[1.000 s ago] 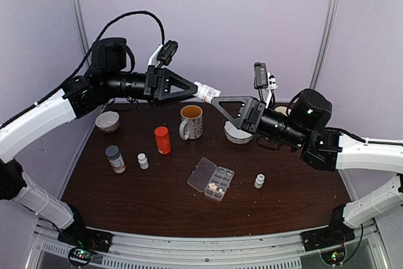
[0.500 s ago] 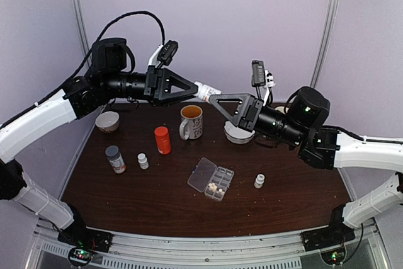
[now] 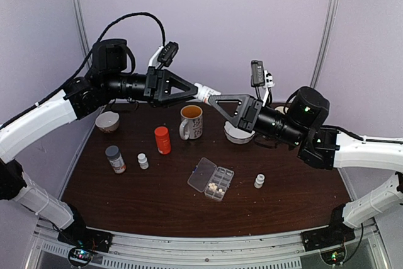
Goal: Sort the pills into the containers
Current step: Pass from the left arm to the right
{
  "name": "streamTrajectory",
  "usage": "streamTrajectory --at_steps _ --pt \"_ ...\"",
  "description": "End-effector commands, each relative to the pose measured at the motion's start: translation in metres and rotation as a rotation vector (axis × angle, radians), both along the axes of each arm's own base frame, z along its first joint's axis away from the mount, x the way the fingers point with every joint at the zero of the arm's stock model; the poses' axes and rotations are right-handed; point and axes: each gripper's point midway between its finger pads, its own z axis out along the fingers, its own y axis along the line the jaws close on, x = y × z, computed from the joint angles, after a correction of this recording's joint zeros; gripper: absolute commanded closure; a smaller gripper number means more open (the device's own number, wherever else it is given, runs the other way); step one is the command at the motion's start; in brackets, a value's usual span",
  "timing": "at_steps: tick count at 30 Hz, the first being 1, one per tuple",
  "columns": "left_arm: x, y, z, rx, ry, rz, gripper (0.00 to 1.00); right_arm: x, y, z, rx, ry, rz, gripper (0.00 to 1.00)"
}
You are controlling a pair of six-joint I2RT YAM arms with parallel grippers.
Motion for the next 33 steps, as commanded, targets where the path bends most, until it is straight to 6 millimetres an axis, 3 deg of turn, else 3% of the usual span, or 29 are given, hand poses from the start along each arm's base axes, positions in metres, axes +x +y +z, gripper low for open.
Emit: streamTrajectory --at_steps 1,6,21,27,28,29,31,33 --pt "-0.007 0.001 0.006 -0.013 -0.021 -0.023 0.80 -0.003 0.002 0.009 -0.009 -0.056 -0.002 0.72" --pt "-0.009 0.002 0.005 -0.008 -0.009 -0.032 0.80 -0.008 0.006 0.006 -0.077 -0.167 -0.021 0.74" --pt "-0.017 0.007 0.001 0.022 0.191 -0.032 0.80 -0.025 -0.009 -0.010 -0.502 -0.853 -0.311 0.75" --pt "-0.017 0.009 0.000 0.032 0.204 -0.013 0.79 -0.021 -0.010 -0.013 -0.551 -0.875 -0.360 0.78" --pt "-0.016 0.009 0.000 0.031 0.188 -0.009 0.74 -0.023 -0.010 -0.013 -0.535 -0.859 -0.347 0.78" --pt "-0.016 0.010 0.002 0.028 0.169 -0.006 0.51 -0.025 -0.009 -0.012 -0.514 -0.842 -0.336 0.78" --pt "-0.015 0.013 0.004 0.024 0.124 0.008 0.23 -0.027 -0.009 -0.010 -0.477 -0.798 -0.321 0.79" --pt "-0.013 0.017 0.007 0.022 0.051 0.026 0.07 -0.031 -0.010 -0.008 -0.437 -0.752 -0.296 0.79"
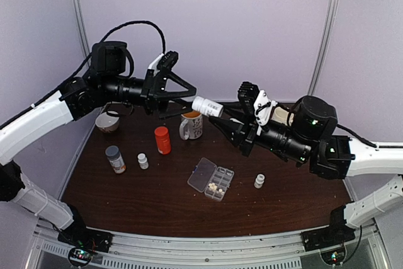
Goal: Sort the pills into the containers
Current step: Pass from the left arm to the right
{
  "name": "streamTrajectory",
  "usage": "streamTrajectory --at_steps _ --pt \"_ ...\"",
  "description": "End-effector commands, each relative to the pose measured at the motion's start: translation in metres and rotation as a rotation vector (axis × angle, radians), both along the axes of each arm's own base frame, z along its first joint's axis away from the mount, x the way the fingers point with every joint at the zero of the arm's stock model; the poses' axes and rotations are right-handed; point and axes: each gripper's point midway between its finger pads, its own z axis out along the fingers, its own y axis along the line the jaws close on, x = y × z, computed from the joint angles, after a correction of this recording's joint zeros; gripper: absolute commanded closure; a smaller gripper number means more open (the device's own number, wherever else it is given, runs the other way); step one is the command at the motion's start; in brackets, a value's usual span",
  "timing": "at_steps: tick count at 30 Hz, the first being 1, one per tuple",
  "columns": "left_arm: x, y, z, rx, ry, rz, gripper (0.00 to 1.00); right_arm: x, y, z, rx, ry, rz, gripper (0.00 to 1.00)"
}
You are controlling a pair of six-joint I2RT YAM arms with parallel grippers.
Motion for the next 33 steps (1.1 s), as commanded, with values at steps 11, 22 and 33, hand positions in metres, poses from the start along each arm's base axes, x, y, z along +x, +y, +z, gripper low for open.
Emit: streamTrajectory --at_steps 11,22,33 --pt "0.048 0.069 0.034 0.074 -0.619 0.266 0.02 -0.032 -0.017 0.000 0.205 0.401 0.193 0.82" --pt "0.049 0.103 0.044 0.048 -1.086 0.438 0.02 -0.038 -0.015 -0.034 0.237 0.658 0.234 0.86" --pt "-0.002 0.075 -0.026 0.048 -1.636 0.090 0.02 -0.056 -0.004 -0.054 0.201 0.839 0.339 0.85"
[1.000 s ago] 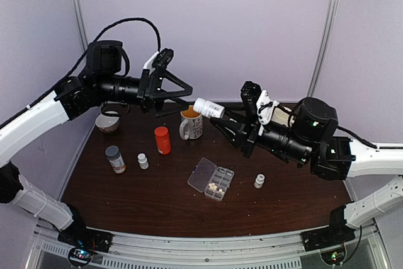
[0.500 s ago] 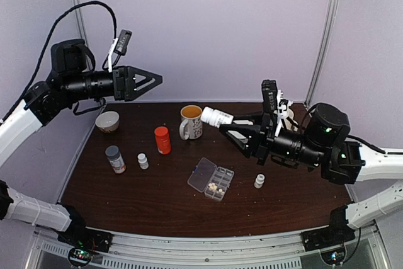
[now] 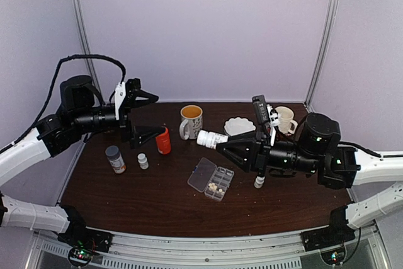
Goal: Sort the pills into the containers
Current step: Pass from the left arm to the right
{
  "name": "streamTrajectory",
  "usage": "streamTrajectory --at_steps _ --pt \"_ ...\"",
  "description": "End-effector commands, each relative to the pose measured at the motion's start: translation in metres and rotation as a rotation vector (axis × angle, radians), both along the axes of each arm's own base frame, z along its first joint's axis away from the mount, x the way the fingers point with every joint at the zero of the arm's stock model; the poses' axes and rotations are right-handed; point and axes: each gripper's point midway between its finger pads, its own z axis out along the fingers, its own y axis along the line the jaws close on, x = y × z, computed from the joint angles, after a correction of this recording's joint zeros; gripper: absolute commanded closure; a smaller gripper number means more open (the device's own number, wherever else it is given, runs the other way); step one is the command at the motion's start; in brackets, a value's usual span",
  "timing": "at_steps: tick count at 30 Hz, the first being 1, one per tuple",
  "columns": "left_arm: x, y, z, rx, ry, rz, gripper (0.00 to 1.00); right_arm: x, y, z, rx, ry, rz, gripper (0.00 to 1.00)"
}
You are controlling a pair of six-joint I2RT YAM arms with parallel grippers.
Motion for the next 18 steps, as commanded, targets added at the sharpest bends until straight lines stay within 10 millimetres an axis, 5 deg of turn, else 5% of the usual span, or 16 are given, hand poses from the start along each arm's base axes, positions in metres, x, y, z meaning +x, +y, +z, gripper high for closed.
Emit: streamTrajectory --at_steps 1,18 --pt "-0.039 -0.012 0.022 0.020 -0.391 -0.168 0.03 -0.013 0.007 -0.003 0.010 0.087 0.084 0.85" --pt "-0.082 -0.042 0.004 0.124 -0.632 -0.318 0.07 -0.024 0.027 0.015 0.086 0.157 0.201 0.85"
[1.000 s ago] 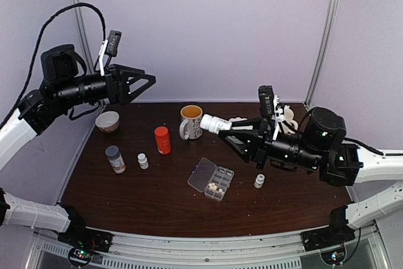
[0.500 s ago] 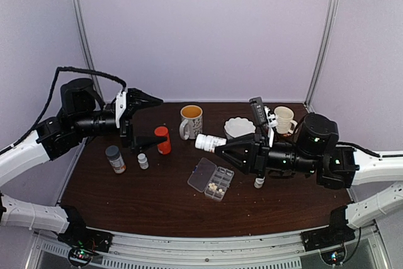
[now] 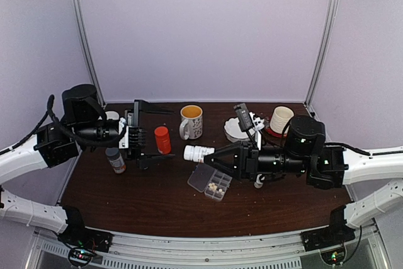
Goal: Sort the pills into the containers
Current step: Pass from the left arm to the right, then unscrew the lid of the pill bottle from the pill bottle.
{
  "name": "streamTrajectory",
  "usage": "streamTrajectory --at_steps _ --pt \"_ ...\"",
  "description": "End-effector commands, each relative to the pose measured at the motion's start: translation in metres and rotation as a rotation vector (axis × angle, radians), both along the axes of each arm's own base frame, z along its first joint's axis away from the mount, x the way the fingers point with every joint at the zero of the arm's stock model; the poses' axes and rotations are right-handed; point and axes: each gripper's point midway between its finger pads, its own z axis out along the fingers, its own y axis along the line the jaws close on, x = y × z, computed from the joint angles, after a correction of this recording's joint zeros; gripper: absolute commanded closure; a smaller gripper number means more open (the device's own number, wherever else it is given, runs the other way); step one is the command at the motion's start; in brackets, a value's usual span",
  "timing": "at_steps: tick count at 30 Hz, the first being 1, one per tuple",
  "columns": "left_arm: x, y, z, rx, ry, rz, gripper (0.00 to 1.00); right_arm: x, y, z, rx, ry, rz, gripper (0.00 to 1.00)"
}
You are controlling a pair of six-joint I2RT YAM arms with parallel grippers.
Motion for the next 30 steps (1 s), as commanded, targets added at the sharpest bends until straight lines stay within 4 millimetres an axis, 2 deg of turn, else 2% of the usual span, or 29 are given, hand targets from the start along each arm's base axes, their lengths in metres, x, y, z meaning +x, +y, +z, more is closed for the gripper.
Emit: streamTrajectory --at_steps 1,7,15,24,30 --pt "-0.009 -0.003 0.001 0.008 -0.073 -0.054 0.07 -0.006 0.002 0.034 0.099 -0.007 0.038 0.85" --pt "-0.016 -0.008 -0.003 0.023 -0.065 -0.081 0.12 -0.005 0.006 0.038 0.104 -0.008 0.042 0.85" --pt "-0.014 -0.018 -0.003 0.037 -0.079 -0.081 0.19 -0.006 0.013 0.042 0.121 0.003 0.063 0.85" --pt "-0.013 -0.021 0.005 0.016 -0.086 -0.077 0.39 -0.006 0.014 0.039 0.125 0.012 0.064 0.85" --pt "-0.018 -0.019 0.012 -0.020 -0.095 -0.095 0.39 -0.005 0.014 0.037 0.120 0.015 0.061 0.85"
